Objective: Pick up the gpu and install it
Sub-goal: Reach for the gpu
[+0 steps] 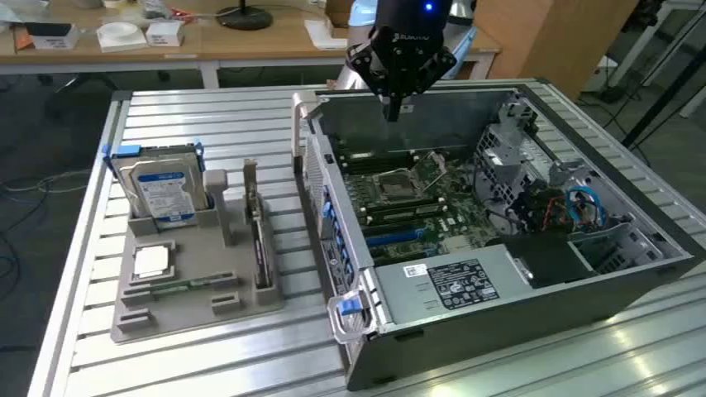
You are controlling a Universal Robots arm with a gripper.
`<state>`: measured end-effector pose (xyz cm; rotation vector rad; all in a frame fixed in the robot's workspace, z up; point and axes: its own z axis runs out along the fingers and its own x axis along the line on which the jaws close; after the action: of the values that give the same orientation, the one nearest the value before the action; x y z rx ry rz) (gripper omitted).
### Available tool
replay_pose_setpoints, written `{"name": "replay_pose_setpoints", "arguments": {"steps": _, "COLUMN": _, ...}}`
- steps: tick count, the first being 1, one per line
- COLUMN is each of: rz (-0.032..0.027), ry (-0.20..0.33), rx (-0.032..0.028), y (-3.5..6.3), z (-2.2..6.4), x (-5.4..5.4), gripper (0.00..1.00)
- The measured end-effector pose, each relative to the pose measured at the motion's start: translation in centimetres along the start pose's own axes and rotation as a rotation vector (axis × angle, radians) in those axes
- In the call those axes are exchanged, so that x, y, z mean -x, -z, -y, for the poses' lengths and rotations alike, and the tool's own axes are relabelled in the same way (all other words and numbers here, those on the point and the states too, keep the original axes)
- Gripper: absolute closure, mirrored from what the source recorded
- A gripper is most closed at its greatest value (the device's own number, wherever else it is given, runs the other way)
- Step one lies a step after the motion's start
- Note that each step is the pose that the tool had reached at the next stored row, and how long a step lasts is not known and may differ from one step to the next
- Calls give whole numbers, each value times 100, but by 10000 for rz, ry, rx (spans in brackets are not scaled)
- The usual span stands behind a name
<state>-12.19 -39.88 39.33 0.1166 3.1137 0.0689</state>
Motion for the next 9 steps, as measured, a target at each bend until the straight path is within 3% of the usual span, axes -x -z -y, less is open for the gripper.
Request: {"name": "replay_pose_setpoints", "arguments": {"steps": 9, "rz": 0, "ry": 0, "rx": -1, "y": -16, "z": 3, "x": -35, "gripper": 90}}
